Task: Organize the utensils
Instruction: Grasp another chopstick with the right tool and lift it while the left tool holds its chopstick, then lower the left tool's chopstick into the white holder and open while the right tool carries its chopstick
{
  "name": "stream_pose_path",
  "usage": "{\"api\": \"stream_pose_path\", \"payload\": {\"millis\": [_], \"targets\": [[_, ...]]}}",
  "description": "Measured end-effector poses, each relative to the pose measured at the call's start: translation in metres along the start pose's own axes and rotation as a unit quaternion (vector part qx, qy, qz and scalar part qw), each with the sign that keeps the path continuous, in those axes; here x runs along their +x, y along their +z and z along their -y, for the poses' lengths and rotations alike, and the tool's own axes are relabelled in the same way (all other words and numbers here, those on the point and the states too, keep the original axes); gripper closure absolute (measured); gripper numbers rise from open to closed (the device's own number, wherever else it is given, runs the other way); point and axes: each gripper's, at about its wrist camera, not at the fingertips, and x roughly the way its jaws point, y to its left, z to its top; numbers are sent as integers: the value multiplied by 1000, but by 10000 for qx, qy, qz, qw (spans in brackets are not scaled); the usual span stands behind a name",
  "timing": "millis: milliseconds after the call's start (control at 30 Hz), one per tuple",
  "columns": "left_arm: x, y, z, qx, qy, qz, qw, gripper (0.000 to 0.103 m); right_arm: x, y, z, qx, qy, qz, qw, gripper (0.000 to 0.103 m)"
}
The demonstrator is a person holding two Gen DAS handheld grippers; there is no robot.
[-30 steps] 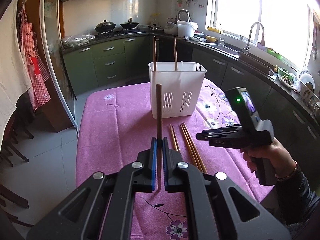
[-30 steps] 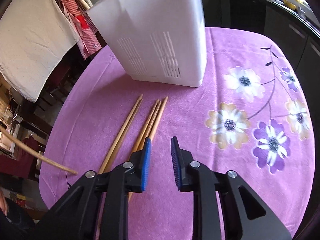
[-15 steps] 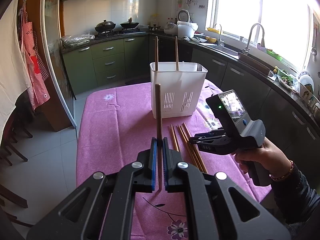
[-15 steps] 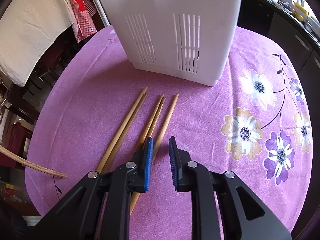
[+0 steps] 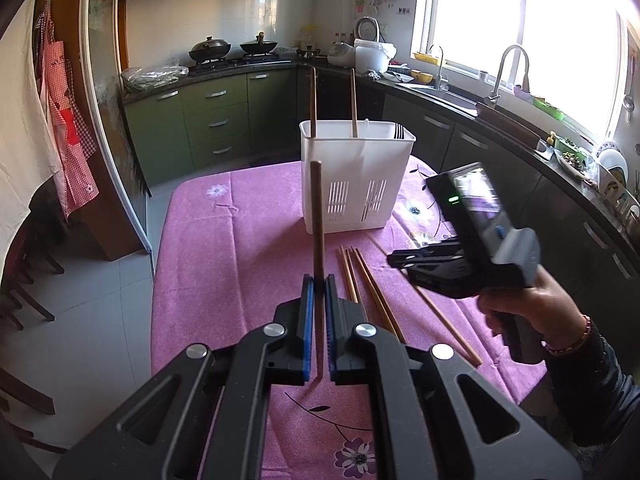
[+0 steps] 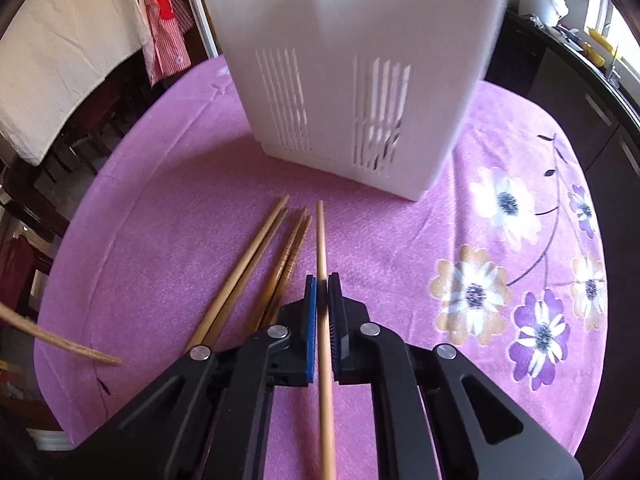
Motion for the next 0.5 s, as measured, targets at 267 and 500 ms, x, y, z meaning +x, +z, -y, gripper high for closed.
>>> {"api": "stream_pose_path", "payload": {"millis": [267,500], "targets": [[0,0,1,35,16,-14,10000,97,-120,-25,10,-43,121,1658,9861,97],[-2,-1,7,86,53,-11,9999,97,-193,-67,8,-390,-90,2413,9696,97]]}}
